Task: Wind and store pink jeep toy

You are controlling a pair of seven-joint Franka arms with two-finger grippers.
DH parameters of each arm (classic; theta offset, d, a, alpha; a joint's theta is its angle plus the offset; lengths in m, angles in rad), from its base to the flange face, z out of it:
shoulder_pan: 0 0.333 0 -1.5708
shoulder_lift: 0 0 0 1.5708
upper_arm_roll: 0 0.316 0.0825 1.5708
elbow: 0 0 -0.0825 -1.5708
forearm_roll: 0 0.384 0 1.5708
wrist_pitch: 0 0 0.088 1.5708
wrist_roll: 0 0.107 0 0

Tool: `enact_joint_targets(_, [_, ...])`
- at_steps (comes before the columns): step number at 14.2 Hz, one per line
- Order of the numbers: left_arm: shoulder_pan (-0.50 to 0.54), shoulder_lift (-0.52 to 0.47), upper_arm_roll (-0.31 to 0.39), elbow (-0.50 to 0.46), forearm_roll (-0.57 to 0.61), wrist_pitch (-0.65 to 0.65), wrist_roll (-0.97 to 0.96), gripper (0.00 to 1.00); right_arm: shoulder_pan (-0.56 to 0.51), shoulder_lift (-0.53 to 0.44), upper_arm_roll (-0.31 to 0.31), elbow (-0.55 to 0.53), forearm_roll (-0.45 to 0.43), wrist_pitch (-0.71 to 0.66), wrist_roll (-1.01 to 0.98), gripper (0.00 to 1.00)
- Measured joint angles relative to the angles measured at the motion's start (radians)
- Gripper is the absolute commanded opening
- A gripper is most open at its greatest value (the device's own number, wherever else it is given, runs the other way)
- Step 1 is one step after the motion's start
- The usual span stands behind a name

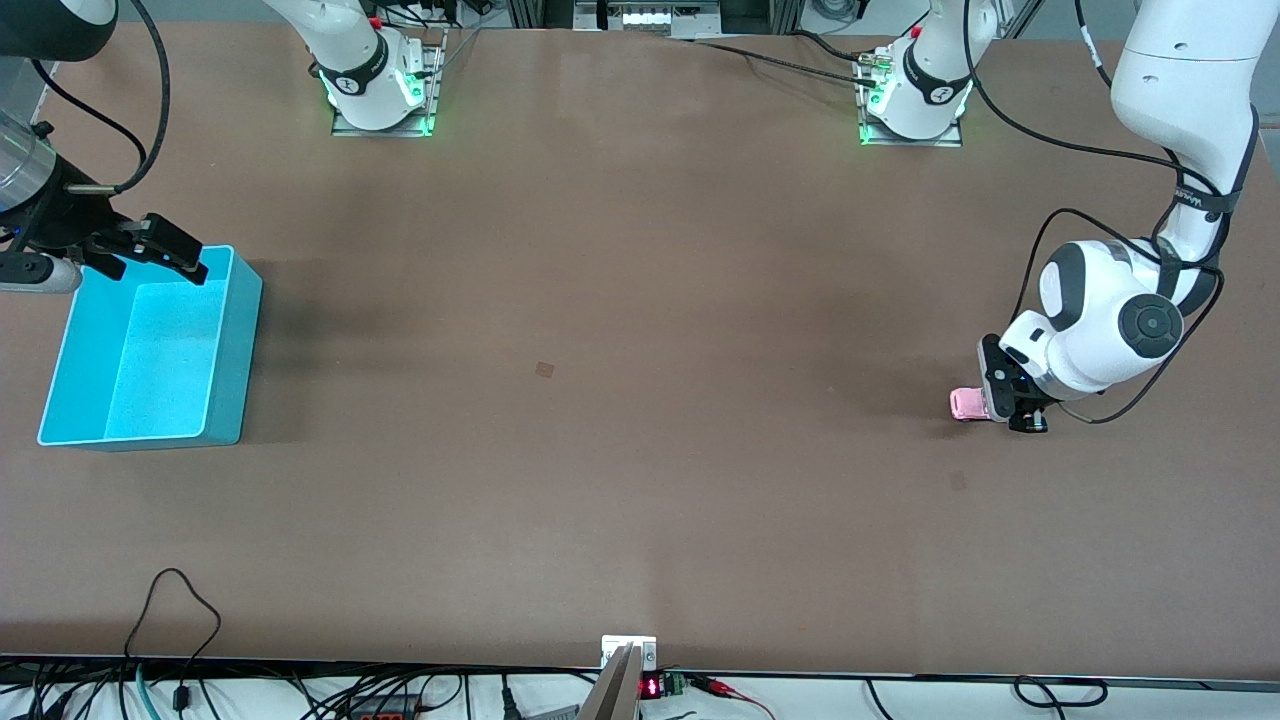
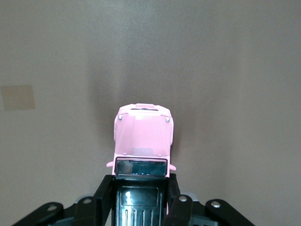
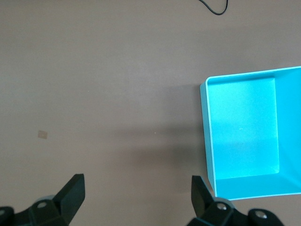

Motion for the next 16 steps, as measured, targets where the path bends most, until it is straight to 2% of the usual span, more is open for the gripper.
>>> enact_joint_targets(3, [0.038, 0.008, 0.004, 0.018, 0.000, -0.019, 0.026, 0.14, 0.000, 0.000, 0.000, 0.000, 0.000, 0.000, 0.000, 1.00])
enact_joint_targets(10, [0.244, 0.063, 0.006, 0.107, 0.000, -0.040, 0.257, 0.14, 0.000, 0.000, 0.000, 0.000, 0.000, 0.000, 0.000, 1.00])
enact_joint_targets(16, [0.298, 0.080, 0.004, 0.135, 0.000, -0.039, 0.350, 0.14, 0.000, 0.000, 0.000, 0.000, 0.000, 0.000, 0.000, 1.00])
